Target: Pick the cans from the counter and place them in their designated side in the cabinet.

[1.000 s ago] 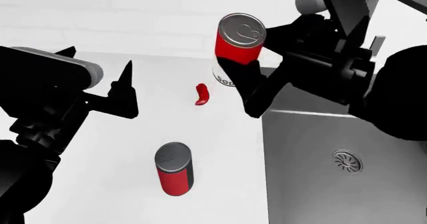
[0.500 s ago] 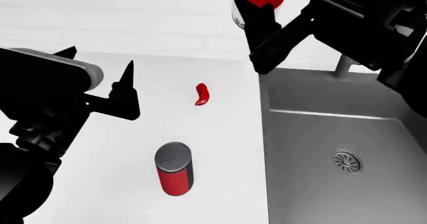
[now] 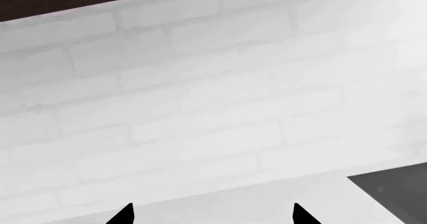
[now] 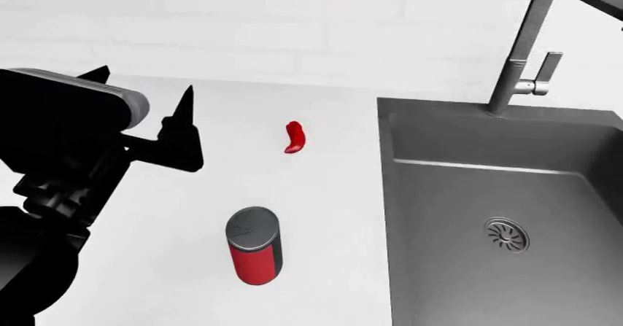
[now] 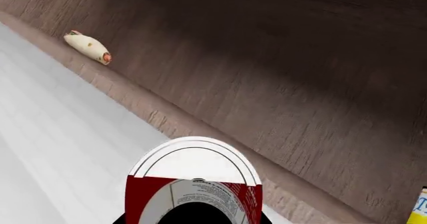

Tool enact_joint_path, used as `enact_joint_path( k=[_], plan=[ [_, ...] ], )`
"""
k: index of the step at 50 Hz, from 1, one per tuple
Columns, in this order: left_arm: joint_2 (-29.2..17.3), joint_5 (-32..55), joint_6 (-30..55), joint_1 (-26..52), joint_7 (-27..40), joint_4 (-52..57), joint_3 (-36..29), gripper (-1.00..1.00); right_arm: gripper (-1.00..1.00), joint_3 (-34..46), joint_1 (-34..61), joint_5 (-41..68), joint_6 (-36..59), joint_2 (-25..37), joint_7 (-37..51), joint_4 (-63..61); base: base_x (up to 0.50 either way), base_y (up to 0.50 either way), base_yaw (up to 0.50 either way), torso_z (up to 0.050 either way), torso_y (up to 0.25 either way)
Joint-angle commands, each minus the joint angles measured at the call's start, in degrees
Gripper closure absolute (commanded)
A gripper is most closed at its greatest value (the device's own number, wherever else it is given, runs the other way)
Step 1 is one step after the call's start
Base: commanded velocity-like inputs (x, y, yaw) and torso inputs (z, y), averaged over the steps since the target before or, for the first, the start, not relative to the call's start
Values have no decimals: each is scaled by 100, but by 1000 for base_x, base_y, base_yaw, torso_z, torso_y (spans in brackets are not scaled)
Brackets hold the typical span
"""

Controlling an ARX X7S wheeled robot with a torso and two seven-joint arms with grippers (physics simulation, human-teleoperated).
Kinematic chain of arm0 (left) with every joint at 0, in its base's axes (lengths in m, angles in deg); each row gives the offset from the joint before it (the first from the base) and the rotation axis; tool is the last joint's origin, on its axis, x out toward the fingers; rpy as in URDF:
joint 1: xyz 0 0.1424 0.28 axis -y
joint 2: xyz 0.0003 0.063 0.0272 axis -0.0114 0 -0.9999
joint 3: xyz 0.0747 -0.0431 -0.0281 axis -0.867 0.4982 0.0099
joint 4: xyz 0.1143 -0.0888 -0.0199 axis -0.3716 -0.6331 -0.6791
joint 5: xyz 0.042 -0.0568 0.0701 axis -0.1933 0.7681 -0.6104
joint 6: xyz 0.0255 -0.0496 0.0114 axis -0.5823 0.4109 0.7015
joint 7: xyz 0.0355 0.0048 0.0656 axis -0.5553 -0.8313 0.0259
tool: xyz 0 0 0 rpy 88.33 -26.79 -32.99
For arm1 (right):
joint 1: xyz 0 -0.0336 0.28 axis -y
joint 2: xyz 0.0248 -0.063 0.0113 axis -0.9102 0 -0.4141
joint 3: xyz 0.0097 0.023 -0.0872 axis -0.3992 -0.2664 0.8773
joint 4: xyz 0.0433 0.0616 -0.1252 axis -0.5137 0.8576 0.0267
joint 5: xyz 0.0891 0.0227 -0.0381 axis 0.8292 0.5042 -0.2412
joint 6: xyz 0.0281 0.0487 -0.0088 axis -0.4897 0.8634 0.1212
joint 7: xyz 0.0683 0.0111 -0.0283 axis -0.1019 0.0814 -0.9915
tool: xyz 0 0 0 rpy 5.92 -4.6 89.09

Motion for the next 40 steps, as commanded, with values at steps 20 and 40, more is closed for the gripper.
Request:
enact_joint_path(
  k=[20,40],
  plan=[
    [-22,75,-18,98,88,-71,-56,-100,100,1064,1995,-2119,-1203,-473,-600,2644,0,0,0,1,1],
    [-67,137,18,167,140,-94,-89,-100,100,1599,2633,-2964,-1579,-736,-786,4630,0,0,0,0,0]
  ],
)
